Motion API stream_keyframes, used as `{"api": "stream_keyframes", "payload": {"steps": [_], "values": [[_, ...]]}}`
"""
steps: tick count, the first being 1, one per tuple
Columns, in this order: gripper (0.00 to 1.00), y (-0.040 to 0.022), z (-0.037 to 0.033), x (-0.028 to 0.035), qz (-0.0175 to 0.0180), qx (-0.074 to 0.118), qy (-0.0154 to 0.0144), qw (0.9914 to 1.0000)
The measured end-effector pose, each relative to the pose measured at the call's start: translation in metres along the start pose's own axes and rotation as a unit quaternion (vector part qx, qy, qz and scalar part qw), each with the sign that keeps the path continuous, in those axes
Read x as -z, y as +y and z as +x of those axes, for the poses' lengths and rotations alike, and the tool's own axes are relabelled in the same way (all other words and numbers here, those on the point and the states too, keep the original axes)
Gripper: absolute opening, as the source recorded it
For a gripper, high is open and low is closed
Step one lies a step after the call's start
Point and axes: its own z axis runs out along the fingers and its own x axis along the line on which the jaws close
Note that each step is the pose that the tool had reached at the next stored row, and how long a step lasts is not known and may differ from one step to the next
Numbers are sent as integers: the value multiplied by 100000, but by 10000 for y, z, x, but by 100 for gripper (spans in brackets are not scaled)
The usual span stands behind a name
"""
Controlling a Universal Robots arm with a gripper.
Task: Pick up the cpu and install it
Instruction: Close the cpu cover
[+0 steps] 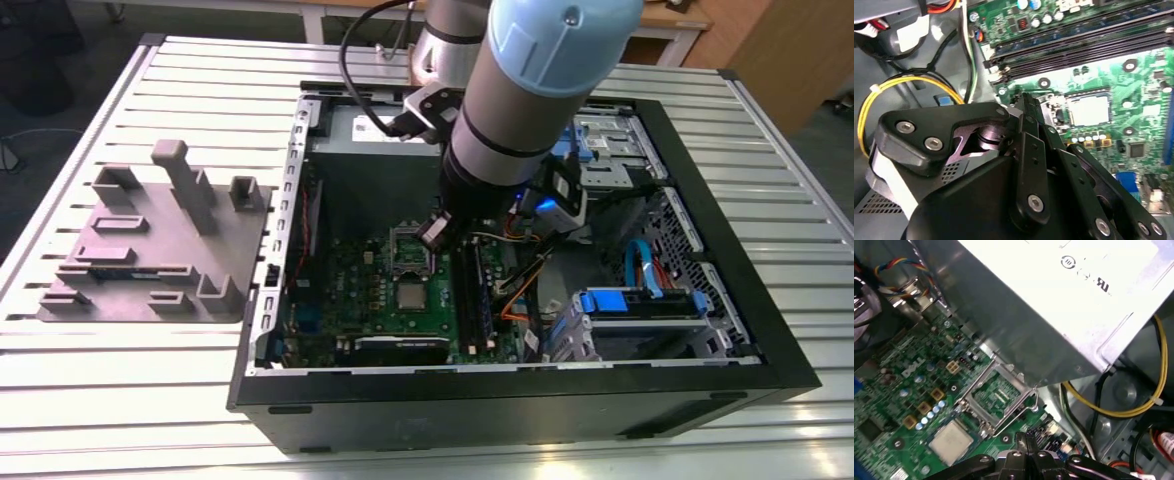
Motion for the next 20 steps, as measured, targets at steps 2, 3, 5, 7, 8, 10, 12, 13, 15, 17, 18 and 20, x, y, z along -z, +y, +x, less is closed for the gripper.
{"api": "stream_keyframes", "payload": {"steps": [2, 3, 5, 7, 8, 10, 12, 13, 15, 17, 18, 20], "values": [[10, 2, -3, -22, -307, 60, -274, 99999], [10, 3, -5, -34, -470, 81, -417, 99998], [10, 6, -12, -55, -879, 117, -795, 99993], [10, 9, -26, -76, -1293, 161, -1168, 99985], [10, 8, -32, -85, -1526, 178, -1383, 99979], [10, 7, -39, -104, -2014, 210, -1828, 99963], [10, 8, -44, -122, -2533, 252, -2307, 99941], [10, 7, -45, -135, -2749, 270, -2505, 99930], [10, 4, -45, -159, -2885, 288, -2634, 99923], [10, 2, -44, -178, -2898, 290, -2637, 99923], [10, 2, -45, -183, -2894, 292, -2630, 99923], [10, 5, -48, -185, -2892, 290, -2626, 99923]]}}
